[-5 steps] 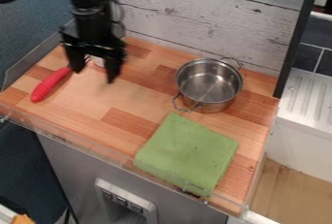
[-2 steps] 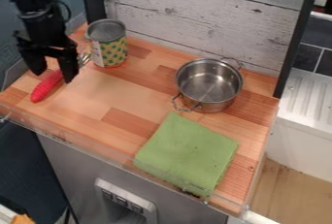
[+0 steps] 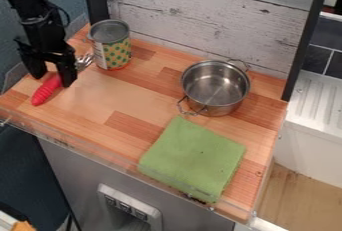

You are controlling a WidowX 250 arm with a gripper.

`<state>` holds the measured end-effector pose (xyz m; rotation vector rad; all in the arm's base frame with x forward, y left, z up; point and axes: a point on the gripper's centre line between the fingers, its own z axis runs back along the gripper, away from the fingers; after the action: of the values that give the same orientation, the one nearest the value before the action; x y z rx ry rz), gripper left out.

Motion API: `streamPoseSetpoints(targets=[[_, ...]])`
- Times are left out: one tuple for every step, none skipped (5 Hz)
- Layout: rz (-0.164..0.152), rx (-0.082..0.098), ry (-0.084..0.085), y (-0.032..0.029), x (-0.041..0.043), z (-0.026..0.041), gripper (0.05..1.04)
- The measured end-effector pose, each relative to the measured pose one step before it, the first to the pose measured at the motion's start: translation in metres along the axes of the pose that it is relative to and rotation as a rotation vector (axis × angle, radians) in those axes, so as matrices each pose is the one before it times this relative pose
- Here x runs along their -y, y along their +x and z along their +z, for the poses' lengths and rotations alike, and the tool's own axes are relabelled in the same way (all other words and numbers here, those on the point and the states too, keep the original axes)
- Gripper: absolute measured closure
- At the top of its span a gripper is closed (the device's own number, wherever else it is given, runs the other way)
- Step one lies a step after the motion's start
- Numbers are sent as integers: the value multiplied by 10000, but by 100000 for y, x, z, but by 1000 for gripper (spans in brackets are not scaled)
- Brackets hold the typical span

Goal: Move the red fork in the middle of the table

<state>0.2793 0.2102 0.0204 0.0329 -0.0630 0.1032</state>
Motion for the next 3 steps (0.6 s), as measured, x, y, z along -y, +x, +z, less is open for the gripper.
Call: streamPoseSetpoints(targets=[[-71,-192,49,277,-498,-299,83],[125,-246,-67,170,-41,-922,139],[190,-91,71,22,-21,-124,427]])
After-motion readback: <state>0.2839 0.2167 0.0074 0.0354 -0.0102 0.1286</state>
